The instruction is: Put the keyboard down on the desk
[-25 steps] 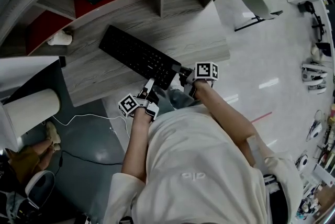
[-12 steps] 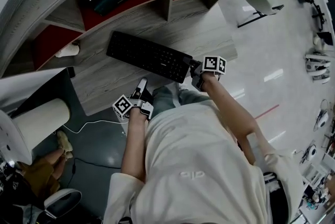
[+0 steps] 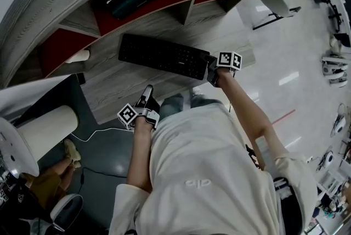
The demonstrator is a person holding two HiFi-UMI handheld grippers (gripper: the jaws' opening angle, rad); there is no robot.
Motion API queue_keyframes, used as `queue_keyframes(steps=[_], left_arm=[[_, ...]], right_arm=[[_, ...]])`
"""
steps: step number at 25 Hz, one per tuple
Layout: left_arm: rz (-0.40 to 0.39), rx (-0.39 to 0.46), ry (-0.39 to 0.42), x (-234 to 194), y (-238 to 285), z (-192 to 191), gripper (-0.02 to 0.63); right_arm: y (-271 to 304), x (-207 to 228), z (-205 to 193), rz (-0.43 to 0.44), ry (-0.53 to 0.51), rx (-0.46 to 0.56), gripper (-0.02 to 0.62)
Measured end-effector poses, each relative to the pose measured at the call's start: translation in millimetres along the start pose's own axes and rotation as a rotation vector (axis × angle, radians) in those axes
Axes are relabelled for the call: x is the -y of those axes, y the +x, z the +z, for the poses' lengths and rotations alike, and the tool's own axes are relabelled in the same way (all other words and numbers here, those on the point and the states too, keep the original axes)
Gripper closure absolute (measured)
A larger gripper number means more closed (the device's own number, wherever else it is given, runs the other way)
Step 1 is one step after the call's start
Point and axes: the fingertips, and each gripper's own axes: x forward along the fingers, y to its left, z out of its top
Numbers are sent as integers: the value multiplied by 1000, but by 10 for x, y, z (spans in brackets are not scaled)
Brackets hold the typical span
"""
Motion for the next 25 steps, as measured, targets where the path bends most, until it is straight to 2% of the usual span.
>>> queue_keyframes(steps=[12,21,25], left_arm=[[17,-1,-6,-18,-57,309,453],[27,-30,-18,-61,-6,419,453],[20,-36,-20,-56,3,477,453]], right_arm=[[222,149,253,-95,-44,6,383],[331,278,361,-242,-123,3,349],[359,289,367,-266,-122,6,347]])
